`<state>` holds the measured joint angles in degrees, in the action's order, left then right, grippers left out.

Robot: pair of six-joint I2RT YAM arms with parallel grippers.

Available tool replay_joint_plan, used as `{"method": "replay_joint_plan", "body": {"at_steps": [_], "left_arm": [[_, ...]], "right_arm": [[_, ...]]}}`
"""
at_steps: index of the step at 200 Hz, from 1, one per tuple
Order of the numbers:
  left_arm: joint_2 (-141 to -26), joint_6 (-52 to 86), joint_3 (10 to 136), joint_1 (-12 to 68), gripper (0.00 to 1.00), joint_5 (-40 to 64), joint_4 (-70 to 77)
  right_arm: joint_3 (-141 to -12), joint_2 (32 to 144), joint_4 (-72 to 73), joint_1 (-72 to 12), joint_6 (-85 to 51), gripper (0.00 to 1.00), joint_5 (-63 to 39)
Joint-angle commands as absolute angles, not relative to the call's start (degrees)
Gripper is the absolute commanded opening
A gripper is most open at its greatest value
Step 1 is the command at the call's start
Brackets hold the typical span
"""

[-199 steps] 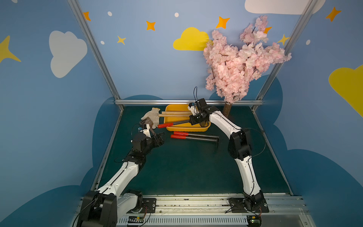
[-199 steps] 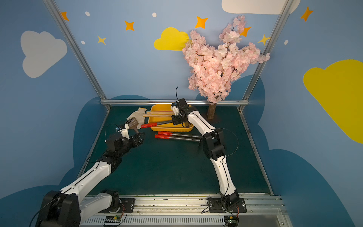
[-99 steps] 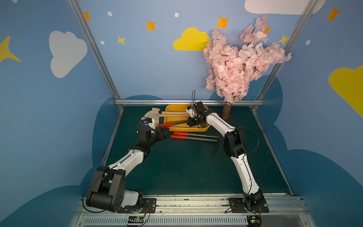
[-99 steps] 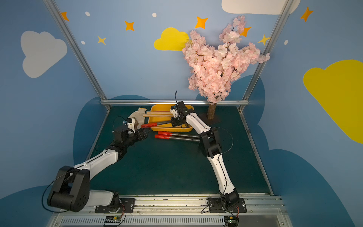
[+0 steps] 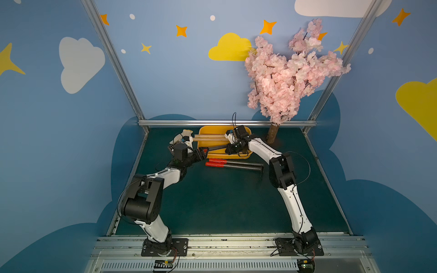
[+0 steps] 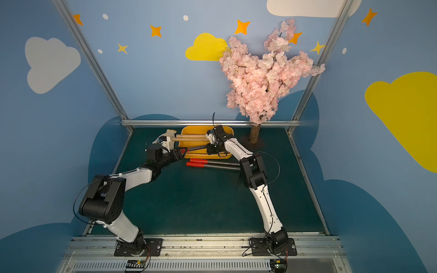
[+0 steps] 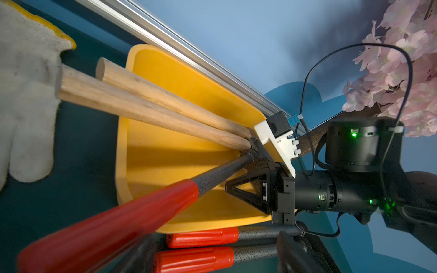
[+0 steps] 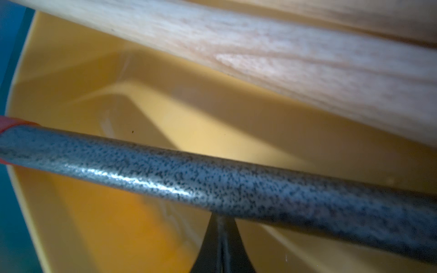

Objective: Put the small hoe into the storage box
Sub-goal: Adjust the hoe in the storage box.

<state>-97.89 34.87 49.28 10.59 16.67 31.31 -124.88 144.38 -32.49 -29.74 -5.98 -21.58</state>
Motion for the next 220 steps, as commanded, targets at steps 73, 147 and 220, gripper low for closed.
{"method": "replay_joint_plan", "body": {"at_steps": [73, 147, 220], "left_arm": [[-108.9, 35.9, 56.5, 12.3, 0.79, 18.7, 36.9], [-114.5, 35.0, 61.4, 12.0, 0.79, 19.2, 36.5], [-117.3, 34.0, 63.8, 12.0, 0.79, 19.2, 35.8]], "right_arm": [[-117.3, 138.9, -35.9, -31.3, -5.4, 0.06, -25.6], [-110.3, 135.0, -34.8, -32.3, -3.6, 0.05, -26.1], [-107.6, 133.9, -35.3, -33.6, -2.5, 0.05, -27.0]]}}
